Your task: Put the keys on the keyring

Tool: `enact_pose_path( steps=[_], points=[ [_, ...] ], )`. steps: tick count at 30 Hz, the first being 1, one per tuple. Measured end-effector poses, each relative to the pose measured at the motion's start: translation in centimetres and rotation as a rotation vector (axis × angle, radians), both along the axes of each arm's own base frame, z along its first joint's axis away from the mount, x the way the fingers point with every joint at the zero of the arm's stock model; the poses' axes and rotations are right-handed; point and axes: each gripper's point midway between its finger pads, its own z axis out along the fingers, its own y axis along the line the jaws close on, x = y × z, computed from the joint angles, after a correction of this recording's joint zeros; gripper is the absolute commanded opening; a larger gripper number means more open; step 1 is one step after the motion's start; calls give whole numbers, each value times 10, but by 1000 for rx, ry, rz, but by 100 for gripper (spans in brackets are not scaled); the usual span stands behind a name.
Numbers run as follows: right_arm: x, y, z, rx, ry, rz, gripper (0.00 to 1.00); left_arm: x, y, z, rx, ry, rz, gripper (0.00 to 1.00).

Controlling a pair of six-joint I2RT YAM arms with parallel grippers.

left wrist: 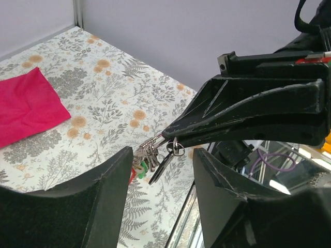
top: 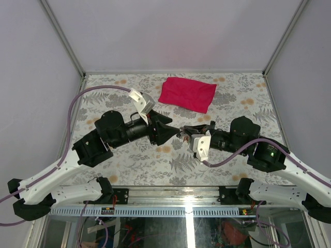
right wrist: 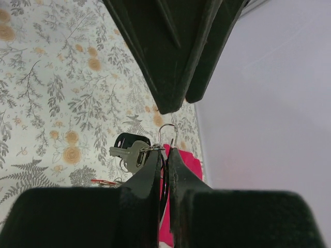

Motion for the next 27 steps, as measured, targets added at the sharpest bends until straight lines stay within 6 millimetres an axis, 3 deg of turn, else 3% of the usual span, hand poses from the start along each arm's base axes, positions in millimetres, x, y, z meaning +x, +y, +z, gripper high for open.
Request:
enact_pose_path(
  steps=[9,15,20,25,27],
  points=[
    [3,2,7,28,-26,-5,1,4,-9,2,-46,45,4,41],
    [3,3,9,37,-31,-5,1,5,-17,-3,-38,57,-13,40],
    [3,3,10,39,-32,-5,1,5,-20,-7,-30,68,-18,29],
    [4,3,10,40,-32,-6,1,5,-21,-8,-31,78,-21,1],
    [4,3,9,40,-32,-6,2,4,-22,-7,-34,79,-26,0]
  ],
)
